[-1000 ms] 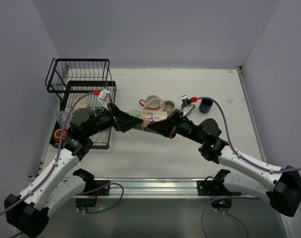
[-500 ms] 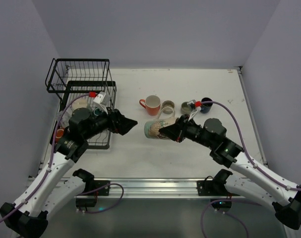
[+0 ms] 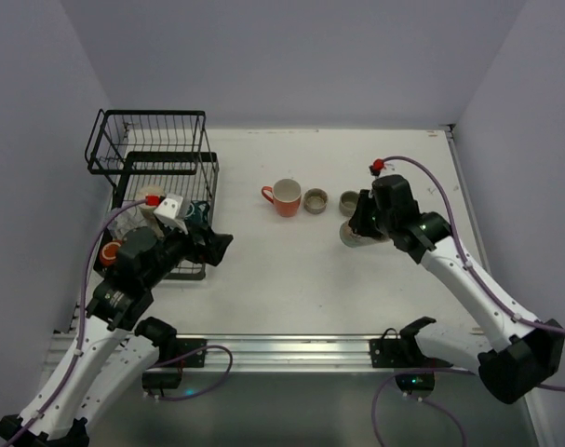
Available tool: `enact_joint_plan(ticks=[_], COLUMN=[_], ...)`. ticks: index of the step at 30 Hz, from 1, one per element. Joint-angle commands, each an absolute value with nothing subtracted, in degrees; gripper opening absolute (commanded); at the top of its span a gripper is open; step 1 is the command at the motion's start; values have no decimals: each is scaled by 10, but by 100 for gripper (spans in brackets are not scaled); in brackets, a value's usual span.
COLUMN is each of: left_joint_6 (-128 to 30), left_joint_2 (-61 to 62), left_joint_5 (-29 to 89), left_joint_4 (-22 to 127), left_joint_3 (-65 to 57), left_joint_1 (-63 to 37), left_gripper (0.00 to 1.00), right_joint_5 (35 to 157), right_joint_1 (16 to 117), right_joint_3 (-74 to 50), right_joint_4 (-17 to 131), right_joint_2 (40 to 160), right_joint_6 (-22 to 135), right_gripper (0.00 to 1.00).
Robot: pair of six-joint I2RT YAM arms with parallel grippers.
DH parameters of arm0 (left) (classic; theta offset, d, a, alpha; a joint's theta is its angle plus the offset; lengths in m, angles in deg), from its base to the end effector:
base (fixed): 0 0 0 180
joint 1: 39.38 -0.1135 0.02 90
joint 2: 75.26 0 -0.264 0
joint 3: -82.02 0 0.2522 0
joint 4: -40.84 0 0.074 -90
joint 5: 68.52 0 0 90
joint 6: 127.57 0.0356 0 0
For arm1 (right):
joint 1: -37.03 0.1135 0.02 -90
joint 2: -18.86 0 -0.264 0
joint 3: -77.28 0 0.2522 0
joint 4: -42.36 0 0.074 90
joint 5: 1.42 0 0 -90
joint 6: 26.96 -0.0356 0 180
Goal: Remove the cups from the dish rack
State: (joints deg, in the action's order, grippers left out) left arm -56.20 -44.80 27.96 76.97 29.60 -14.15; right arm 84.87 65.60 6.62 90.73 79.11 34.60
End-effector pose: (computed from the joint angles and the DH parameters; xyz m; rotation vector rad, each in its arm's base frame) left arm 0.1180 -0.0601 0.3149 0.1892 1.8547 -0.6396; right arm 0.1973 0.1048 0.3209 0.0334 2.2731 0.4648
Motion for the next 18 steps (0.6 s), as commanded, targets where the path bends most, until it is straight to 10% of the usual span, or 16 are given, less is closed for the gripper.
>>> enact_joint_plan(ticks=[1,18], left_joint_6=[-542,-550], left_joint_2=[-454,-484], left_joint_5=[263,258], left_joint_4=[763,761], left_joint_3=[302,313], left_joint_1=[-143,-143], left_gripper=[100,100], right_joint_5=[753,749], right_joint_1=[627,434], right_joint_3=[7,-87], right_joint_4=[962,948], right_joint_2=[840,1050], right_joint_6=[402,449], right_gripper=[0,0])
